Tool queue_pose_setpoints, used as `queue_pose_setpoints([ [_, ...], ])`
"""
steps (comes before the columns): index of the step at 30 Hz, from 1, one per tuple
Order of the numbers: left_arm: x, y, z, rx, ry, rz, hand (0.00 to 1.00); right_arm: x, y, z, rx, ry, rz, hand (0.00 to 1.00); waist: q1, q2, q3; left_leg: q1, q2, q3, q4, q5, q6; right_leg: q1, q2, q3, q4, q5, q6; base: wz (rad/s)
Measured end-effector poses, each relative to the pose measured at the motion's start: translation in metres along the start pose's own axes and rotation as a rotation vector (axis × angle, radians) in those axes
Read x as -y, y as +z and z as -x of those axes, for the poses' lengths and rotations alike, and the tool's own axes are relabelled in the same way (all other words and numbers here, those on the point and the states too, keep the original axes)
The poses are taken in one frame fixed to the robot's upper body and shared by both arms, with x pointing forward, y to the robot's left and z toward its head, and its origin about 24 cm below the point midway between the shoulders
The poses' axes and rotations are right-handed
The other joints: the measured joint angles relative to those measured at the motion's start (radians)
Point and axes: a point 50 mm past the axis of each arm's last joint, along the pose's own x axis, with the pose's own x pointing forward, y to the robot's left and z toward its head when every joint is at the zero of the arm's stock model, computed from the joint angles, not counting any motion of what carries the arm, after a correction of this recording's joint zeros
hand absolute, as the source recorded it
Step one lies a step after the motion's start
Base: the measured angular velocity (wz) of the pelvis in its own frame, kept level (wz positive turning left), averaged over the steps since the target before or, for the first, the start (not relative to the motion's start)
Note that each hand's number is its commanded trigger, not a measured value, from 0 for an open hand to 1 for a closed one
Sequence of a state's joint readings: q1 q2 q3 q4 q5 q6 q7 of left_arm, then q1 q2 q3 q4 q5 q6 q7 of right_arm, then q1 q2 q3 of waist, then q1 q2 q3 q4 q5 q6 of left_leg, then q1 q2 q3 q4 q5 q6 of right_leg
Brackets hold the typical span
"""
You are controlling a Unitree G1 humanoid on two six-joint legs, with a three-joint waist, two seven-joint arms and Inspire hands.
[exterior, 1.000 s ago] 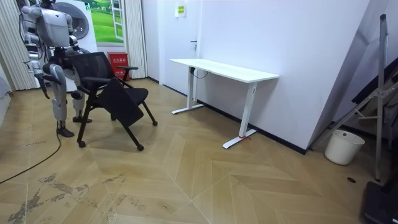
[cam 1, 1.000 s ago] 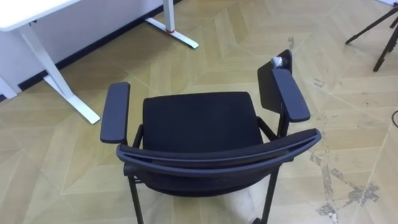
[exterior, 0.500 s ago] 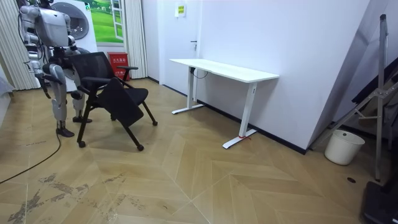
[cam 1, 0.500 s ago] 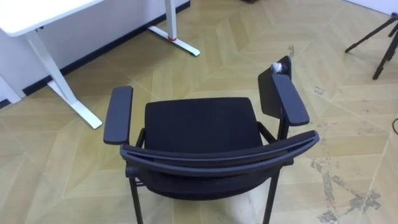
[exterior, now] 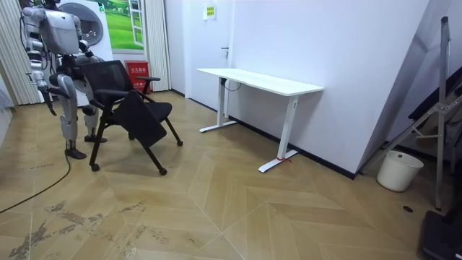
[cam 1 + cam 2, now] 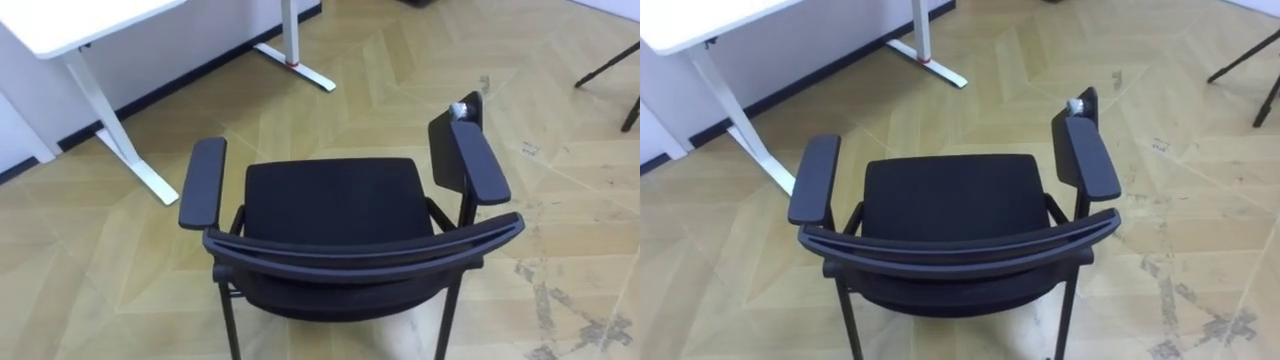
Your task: Push chair
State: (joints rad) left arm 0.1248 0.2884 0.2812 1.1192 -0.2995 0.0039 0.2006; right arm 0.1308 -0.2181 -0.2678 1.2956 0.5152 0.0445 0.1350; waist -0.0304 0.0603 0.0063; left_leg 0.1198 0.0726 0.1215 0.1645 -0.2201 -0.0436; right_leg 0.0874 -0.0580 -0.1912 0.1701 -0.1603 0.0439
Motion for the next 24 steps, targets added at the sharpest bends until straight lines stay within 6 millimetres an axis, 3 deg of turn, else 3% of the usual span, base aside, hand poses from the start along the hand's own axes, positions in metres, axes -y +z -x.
queue_pose_setpoints([
  [4, -0.01, 0.065, -0.001, 0.236, 0.006, -0.147, 0.0, 0.01, 0.009, 0.002, 0.02, -0.029, 0.024, 0.0, 0.003, 0.033, 0.0048, -0.005, 0.001, -0.002, -0.002, 0.0, 0.0, -0.003, 0.002, 0.0, -0.001, 0.0, 0.0, 0.01],
  [6, -0.015, 0.105, 0.002, 0.364, 0.021, -0.225, 0.0, 0.013, 0.012, 0.002, 0.027, -0.036, 0.028, 0.0, 0.005, 0.049, 0.0017, -0.005, 0.0, -0.004, -0.002, 0.0, 0.0, -0.004, 0.002, 0.0, -0.001, -0.001, 0.0, 0.0],
  [9, -0.023, 0.141, 0.006, 0.458, 0.053, -0.328, 0.0, 0.014, 0.019, 0.002, 0.043, -0.025, 0.03, 0.0, 0.008, 0.06, -0.0009, -0.006, 0.0, -0.005, -0.001, 0.0, 0.0, -0.004, 0.002, 0.001, -0.002, -0.002, -0.001, 0.0],
  [11, -0.025, 0.177, 0.018, 0.568, 0.085, -0.412, 0.0, 0.015, 0.02, 0.003, 0.045, -0.025, 0.032, 0.0, 0.007, 0.066, -0.0036, -0.009, 0.0, -0.007, -0.001, 0.0, 0.0, -0.005, 0.002, -0.001, -0.006, -0.002, -0.001, 0.0],
  [16, -0.015, 0.222, 0.051, 0.769, 0.094, -0.542, 0.0, 0.015, 0.02, 0.002, 0.039, -0.018, 0.029, 0.0, 0.01, 0.08, -0.0128, -0.007, 0.0, -0.007, 0.0, 0.0, 0.0, -0.005, 0.001, 0.004, -0.003, -0.002, -0.001, 0.0],
  [20, -0.002, 0.249, 0.085, 0.911, 0.126, -0.74, 0.0, 0.016, 0.018, 0.003, 0.013, -0.01, 0.043, 0.0, 0.001, 0.087, -0.0116, -0.01, 0.0, -0.012, 0.003, 0.0, 0.0, -0.004, 0.001, -0.002, -0.003, -0.002, -0.001, 0.03],
  [24, 0.005, 0.266, 0.114, 1.02, 0.094, -0.799, 0.0, 0.014, 0.019, 0.002, 0.012, 0.002, 0.043, 0.0, -0.003, 0.09, -0.0101, -0.016, -0.001, -0.014, 0.005, 0.0, 0.0, -0.006, 0.0, -0.001, -0.004, -0.002, -0.001, 0.01],
])
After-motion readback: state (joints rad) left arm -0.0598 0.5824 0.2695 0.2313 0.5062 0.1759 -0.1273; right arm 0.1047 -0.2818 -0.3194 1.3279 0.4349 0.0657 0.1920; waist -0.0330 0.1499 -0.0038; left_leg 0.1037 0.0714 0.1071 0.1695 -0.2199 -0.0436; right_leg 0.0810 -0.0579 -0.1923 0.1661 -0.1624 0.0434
